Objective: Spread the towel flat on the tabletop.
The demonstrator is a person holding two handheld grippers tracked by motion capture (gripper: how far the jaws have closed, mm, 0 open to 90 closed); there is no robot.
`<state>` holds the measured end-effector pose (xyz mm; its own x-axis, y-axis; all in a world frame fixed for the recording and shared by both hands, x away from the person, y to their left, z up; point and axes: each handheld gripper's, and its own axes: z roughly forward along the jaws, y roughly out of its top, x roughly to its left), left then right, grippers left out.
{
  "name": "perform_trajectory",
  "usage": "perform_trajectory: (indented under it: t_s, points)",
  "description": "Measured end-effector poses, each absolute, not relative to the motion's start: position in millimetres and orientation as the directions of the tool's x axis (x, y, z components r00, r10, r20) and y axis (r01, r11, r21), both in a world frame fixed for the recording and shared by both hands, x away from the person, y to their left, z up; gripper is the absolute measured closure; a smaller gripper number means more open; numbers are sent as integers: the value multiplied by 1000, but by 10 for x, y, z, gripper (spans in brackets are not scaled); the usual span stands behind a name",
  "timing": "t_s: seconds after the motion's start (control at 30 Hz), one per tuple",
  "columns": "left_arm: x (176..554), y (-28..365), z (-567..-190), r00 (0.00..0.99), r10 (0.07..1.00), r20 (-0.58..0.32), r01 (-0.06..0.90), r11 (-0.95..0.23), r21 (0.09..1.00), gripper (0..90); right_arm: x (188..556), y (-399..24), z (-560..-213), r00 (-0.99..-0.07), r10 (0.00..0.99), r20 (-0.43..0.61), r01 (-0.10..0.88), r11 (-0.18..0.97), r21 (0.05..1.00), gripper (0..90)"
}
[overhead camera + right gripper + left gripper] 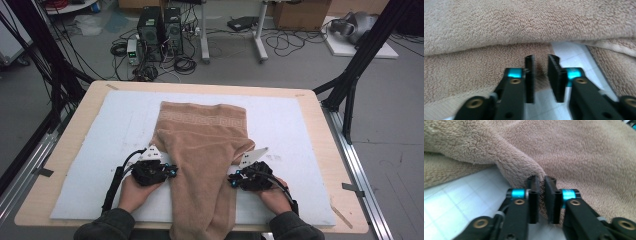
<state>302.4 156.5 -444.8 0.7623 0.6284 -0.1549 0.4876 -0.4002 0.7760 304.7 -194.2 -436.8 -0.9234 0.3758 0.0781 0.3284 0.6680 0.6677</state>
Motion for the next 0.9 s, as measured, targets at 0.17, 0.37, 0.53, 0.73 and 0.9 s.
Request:
perform_trajectory:
  t_s: [0.17,0.37,0.53,0.73,0.9]
  points:
    - [3050,1526,-4412,747,647,-151,483,-373,793,858,3028,-1903,-4321,-929,369,35,303,703,643,867]
    - [3217,1548,-4221,688,702,-183,471,-241,848,861,3090,-2090,-4211,-893,449,23,345,651,676,867]
    - [3513,1525,-4115,617,763,-192,473,-165,866,861,3285,-2183,-4170,-853,522,10,393,628,671,868]
    - [3803,1502,-4238,569,787,-237,542,-143,828,844,3387,-2217,-4241,-839,543,32,436,637,636,858]
    - [3663,1577,-4231,610,769,-188,529,-219,820,678,3267,-2216,-4210,-862,506,21,394,644,656,768]
